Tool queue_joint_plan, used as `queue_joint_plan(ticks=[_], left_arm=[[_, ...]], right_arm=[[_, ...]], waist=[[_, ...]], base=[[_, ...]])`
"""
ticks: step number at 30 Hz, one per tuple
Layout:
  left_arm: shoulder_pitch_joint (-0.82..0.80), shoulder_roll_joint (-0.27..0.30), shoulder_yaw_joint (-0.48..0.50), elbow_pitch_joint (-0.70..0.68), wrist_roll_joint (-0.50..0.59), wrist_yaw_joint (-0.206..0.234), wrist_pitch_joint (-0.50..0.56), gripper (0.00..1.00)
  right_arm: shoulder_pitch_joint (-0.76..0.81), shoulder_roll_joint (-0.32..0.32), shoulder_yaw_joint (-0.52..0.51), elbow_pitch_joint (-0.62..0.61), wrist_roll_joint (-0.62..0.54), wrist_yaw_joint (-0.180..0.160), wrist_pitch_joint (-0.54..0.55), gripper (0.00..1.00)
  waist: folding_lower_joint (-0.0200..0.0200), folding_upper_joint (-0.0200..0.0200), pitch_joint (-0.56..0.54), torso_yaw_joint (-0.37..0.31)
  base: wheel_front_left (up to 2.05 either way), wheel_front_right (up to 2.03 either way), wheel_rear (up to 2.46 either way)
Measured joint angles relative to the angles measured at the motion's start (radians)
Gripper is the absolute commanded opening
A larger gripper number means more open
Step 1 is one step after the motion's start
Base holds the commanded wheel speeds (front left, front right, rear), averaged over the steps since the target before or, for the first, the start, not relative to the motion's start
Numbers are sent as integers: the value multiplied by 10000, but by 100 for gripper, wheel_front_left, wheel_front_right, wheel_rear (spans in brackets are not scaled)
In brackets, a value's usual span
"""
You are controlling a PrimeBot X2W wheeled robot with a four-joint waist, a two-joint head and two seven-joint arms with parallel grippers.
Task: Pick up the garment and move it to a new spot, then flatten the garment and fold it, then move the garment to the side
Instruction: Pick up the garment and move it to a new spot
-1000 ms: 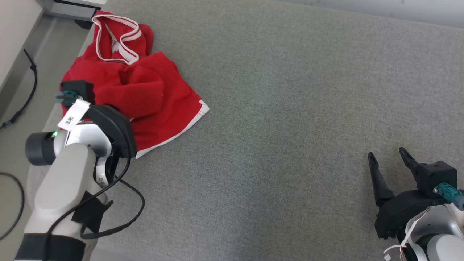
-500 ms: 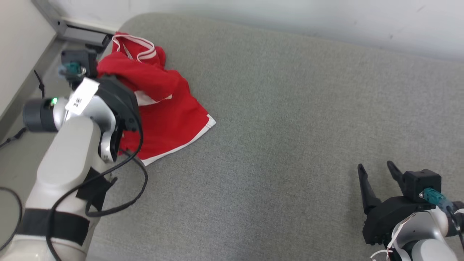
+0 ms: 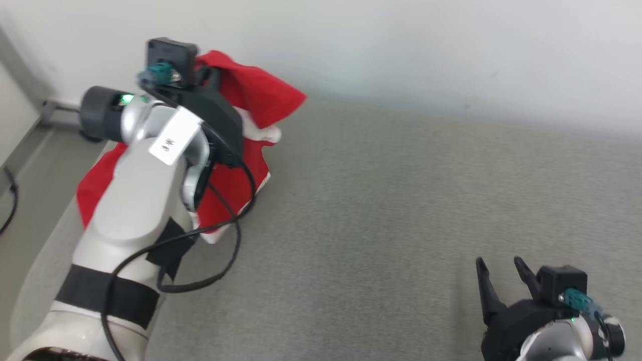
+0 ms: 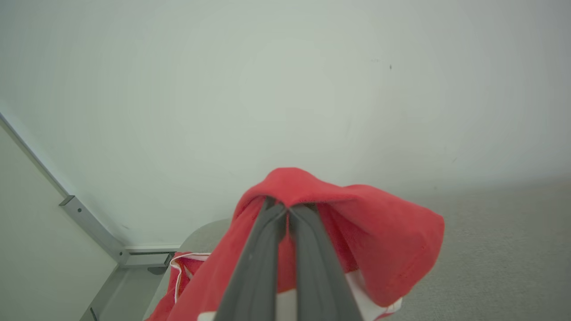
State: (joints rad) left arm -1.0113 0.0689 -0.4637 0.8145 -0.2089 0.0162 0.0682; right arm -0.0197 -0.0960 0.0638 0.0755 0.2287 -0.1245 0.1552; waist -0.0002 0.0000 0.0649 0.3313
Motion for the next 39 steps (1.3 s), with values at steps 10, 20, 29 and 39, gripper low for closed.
queue_joint_plan(ticks=[10, 20, 29, 39], left_arm=[[1, -366, -748, -744, -40, -600, -261, 0], [231, -389, -1701, -1200, -90, -694, 23, 0], [1304, -374, -2234, -1083, -267, -349, 570, 0], [2127, -359, -3300, -928, -1289, 180, 986, 1]], right_arm=[[899, 180, -397, -123, -27, 0, -249, 100], [1200, 278, -589, -499, -105, 0, -336, 100], [1078, 303, -155, -527, -105, 4, -228, 100], [477, 328, 261, -249, -102, 157, -46, 100]], waist=[[0, -1, -766, -1462], [1, 0, -1108, -3034], [1, 0, -1109, -4422], [2, 0, -859, -5807]], base=[[0, 0, 0], [0, 0, 0], [0, 0, 0], [0, 0, 0]])
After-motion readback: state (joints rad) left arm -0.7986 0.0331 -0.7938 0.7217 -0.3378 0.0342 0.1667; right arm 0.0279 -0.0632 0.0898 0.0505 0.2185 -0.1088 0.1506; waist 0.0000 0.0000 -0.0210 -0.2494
